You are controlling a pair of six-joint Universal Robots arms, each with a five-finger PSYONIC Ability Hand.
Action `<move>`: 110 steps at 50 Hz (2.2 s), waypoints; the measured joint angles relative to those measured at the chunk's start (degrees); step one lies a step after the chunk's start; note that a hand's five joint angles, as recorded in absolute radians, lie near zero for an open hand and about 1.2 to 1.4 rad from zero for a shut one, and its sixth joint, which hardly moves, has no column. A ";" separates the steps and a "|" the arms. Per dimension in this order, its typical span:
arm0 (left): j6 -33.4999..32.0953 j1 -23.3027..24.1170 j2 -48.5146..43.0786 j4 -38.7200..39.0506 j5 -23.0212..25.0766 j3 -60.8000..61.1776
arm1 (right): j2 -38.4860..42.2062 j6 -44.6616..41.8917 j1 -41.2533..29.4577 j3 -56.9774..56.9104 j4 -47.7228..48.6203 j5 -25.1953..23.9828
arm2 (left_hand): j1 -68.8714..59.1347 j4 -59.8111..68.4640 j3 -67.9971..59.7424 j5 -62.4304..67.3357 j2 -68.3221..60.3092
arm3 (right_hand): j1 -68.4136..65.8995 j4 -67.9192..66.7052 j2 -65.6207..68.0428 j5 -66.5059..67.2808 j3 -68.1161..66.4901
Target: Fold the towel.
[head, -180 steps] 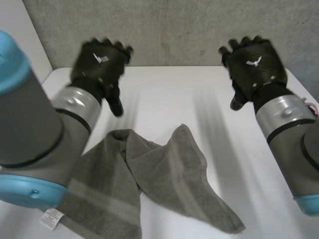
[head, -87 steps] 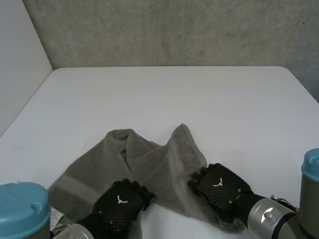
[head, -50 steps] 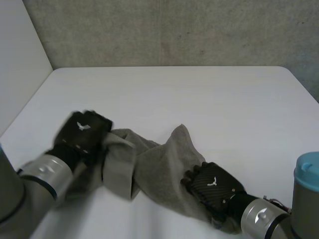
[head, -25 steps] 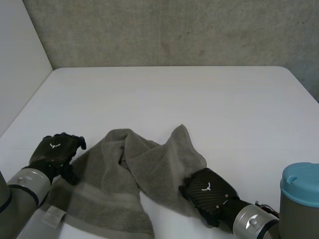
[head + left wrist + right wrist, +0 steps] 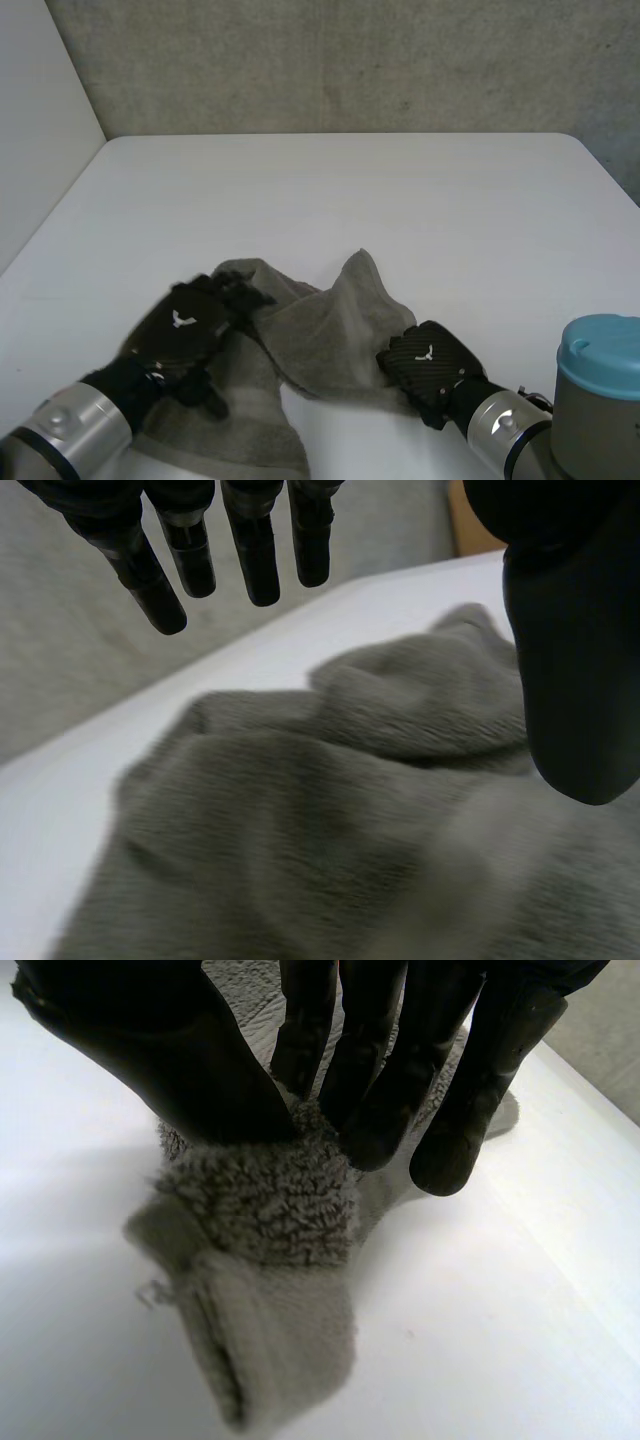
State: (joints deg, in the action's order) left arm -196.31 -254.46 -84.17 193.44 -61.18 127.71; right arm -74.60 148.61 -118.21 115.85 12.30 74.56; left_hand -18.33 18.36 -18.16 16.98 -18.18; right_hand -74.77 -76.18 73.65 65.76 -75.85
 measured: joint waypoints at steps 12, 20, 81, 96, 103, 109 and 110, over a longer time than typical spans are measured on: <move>-8.31 8.91 -13.12 -2.21 -0.53 -2.50 | -0.40 10.37 8.21 -2.27 2.26 3.76 | -9.83 9.78 -9.85 11.44 -9.59 | 0.00 0.00 0.00 0.00 0.00; -11.45 14.03 -15.96 -3.97 -0.74 -3.67 | -0.60 13.64 12.08 -3.32 2.64 4.90 | -13.45 13.39 -13.54 15.03 -13.24 | 0.00 0.00 0.00 0.00 0.00; 23.52 -10.88 -24.30 2.88 -16.24 -22.18 | 16.72 17.58 13.65 -40.28 -15.05 11.26 | -61.27 68.36 -68.95 67.11 -67.00 | 0.01 0.00 0.33 0.00 -0.30; 19.49 -11.60 -26.01 3.01 -16.28 -22.74 | 18.14 15.04 13.29 -45.12 -21.07 10.64 | -4.65 4.69 -4.33 4.73 -5.87 | 59.13 61.35 -58.30 -62.21 60.89; 18.53 -11.02 -19.94 3.08 -15.94 -21.34 | 9.04 10.49 13.86 -40.89 -20.42 6.48 | -3.47 3.74 -2.88 2.94 -3.87 | 61.70 61.70 -59.58 -62.21 62.13; 16.03 -10.04 -13.46 4.29 -14.51 -19.63 | 2.19 2.05 15.18 -33.89 -17.23 1.71 | -3.01 3.06 -2.54 2.44 -3.09 | 61.70 61.70 -59.58 -62.21 62.13; 15.10 -9.82 -12.89 4.83 -14.01 -19.30 | 1.30 -0.18 15.50 -32.06 -15.94 0.92 | -3.01 3.06 -2.54 2.45 -3.09 | 61.70 61.70 -59.58 -62.21 62.13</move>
State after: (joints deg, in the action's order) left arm -181.21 -264.28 -97.05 198.27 -75.19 108.40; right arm -73.30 148.43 -102.71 83.79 -3.64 75.48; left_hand -21.35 21.42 -20.70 19.43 -21.26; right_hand -13.07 -14.48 14.06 3.56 -13.72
